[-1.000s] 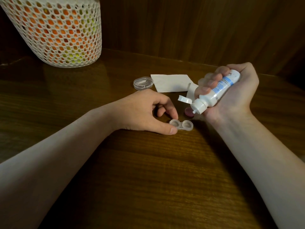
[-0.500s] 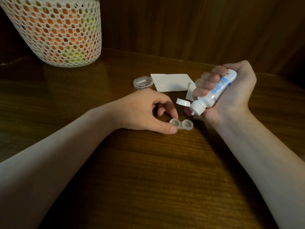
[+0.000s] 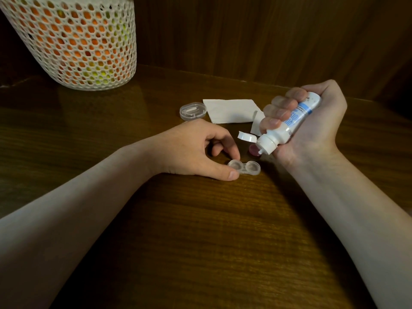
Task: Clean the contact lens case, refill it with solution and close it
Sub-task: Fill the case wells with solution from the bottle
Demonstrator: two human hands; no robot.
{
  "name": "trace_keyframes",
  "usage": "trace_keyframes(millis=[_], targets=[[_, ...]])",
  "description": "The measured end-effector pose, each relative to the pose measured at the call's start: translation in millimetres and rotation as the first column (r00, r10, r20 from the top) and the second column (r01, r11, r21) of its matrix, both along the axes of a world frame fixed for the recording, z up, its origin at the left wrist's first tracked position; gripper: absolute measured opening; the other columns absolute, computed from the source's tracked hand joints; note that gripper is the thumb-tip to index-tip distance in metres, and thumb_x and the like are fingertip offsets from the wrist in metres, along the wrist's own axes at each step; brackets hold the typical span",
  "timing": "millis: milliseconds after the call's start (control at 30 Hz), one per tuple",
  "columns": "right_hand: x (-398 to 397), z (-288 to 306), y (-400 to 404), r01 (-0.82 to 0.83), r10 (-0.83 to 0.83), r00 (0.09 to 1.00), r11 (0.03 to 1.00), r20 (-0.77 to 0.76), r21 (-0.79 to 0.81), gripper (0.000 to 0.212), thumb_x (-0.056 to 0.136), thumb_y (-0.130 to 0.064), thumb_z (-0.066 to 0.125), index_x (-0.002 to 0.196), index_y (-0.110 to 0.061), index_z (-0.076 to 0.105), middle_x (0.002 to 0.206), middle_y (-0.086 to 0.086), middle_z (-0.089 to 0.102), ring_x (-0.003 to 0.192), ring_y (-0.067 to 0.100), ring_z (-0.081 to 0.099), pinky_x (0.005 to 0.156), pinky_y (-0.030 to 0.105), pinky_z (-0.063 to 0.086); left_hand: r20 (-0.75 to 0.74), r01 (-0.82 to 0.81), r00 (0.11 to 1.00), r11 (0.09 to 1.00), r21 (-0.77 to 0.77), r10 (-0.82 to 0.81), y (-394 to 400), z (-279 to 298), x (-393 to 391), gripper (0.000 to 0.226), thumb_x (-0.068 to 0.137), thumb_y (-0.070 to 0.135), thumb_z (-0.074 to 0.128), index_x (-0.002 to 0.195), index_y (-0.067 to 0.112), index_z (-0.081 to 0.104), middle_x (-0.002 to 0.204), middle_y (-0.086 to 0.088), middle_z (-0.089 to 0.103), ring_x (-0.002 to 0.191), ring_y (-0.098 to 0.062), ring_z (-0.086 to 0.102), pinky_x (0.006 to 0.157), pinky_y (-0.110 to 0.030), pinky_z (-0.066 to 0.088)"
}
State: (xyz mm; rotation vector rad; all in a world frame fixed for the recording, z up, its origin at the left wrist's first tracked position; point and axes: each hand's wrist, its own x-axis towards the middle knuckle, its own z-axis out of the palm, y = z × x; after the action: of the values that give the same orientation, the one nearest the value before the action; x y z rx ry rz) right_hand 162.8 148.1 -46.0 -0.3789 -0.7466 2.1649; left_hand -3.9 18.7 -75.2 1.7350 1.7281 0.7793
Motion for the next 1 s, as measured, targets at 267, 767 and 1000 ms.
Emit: trace_keyframes(millis=[267, 767, 1000], targets=[[-0.1, 0.8, -1.0, -0.005, 0.005, 1.000, 1.000, 0.005, -0.002, 0.037, 0.093, -0.030, 0.050, 0.058, -0.019, 0.051, 0.054, -0.006, 0.044, 0.045, 0.008, 0.040, 0.044, 0.021, 0.038, -0.005, -0.003, 1.000, 1.000, 0.005, 0.003, -0.4, 0.9, 0.9, 0.028, 0.082, 0.045, 0.088, 0.106, 0.038, 0.077, 0.085, 0.016, 0.057, 0.067, 0.001, 0.048, 0.055, -0.016, 0.039], [0.2, 1.6, -1.5, -0.012, 0.012, 1.000, 1.000, 0.005, -0.007, 0.037, 0.092, -0.030, 0.050, 0.056, -0.020, 0.051, 0.054, -0.007, 0.043, 0.046, 0.008, 0.039, 0.043, 0.021, 0.038, -0.016, -0.007, 1.000, 1.000, 0.001, 0.007, -0.4, 1.7, 1.8, 0.028, 0.082, 0.045, 0.089, 0.106, 0.037, 0.077, 0.081, 0.019, 0.056, 0.065, 0.001, 0.048, 0.053, -0.016, 0.039], [-0.3, 1.6, -1.3, -0.004, 0.004, 1.000, 1.000, 0.010, -0.007, 0.036, 0.093, -0.030, 0.050, 0.058, -0.020, 0.050, 0.055, -0.006, 0.043, 0.046, 0.008, 0.038, 0.044, 0.022, 0.037, -0.010, -0.005, 1.000, 1.000, -0.002, 0.005, -0.1, 1.7, 1.3, 0.029, 0.081, 0.045, 0.088, 0.107, 0.037, 0.077, 0.082, 0.017, 0.056, 0.066, 0.000, 0.048, 0.054, -0.016, 0.039]])
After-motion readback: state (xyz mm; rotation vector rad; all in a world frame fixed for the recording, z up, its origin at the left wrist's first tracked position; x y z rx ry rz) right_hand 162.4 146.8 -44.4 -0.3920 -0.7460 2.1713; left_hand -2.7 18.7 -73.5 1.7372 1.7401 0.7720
